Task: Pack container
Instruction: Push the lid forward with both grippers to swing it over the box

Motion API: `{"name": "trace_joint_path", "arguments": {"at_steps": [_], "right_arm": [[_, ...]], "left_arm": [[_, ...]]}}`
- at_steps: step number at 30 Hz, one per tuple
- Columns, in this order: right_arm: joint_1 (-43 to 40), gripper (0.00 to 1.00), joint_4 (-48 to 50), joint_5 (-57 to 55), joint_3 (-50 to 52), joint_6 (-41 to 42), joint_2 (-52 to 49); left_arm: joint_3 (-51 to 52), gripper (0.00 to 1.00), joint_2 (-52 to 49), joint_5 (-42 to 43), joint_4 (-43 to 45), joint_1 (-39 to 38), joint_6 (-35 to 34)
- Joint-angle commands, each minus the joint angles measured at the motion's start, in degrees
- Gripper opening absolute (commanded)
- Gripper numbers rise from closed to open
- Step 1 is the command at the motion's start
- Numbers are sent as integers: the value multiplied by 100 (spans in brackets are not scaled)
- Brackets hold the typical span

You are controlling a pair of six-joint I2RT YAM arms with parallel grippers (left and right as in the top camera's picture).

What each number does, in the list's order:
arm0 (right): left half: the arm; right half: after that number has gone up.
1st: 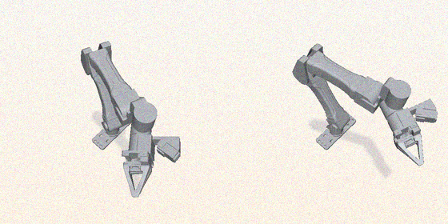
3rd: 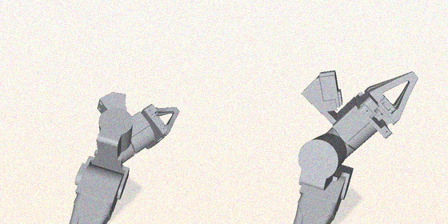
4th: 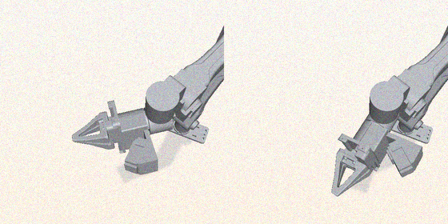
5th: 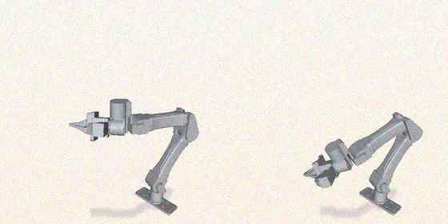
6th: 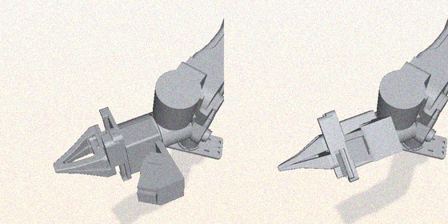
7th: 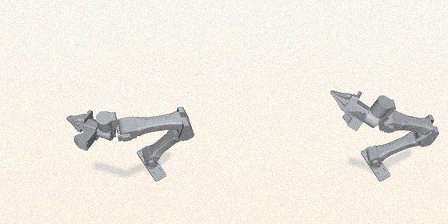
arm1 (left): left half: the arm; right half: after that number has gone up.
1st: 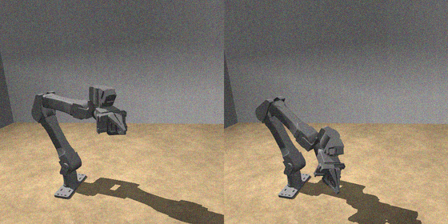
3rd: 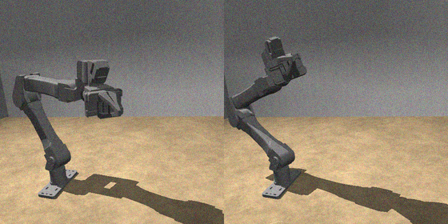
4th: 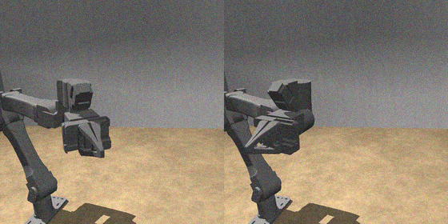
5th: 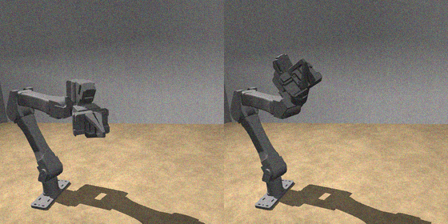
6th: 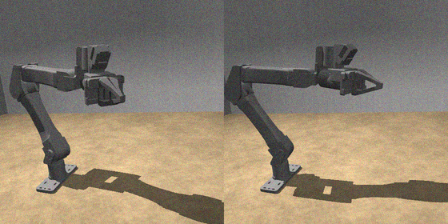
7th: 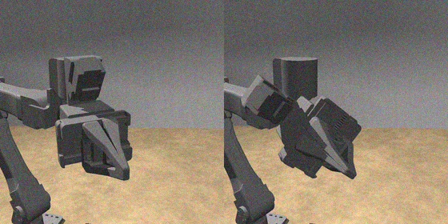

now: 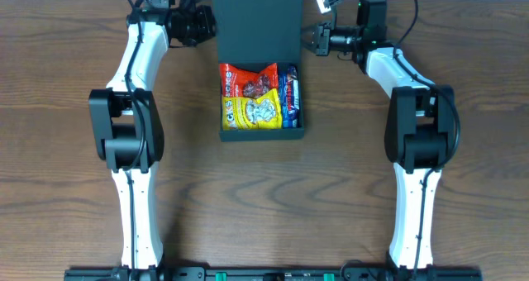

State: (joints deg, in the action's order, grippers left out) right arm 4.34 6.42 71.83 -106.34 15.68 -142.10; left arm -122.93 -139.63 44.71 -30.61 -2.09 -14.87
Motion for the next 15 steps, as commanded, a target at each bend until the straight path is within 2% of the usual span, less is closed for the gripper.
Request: {"name": "trace_joint_path", "arguments": {"at_steps": [1,15], "right_arm": [[-79,2,125,509,-92,503,251],[-50,2,151,962,-92,1969,623]], "left_arm": [[-186,6,597,142,-94,24,223],[-186,6,1287,140,-1464,24,1266]]}}
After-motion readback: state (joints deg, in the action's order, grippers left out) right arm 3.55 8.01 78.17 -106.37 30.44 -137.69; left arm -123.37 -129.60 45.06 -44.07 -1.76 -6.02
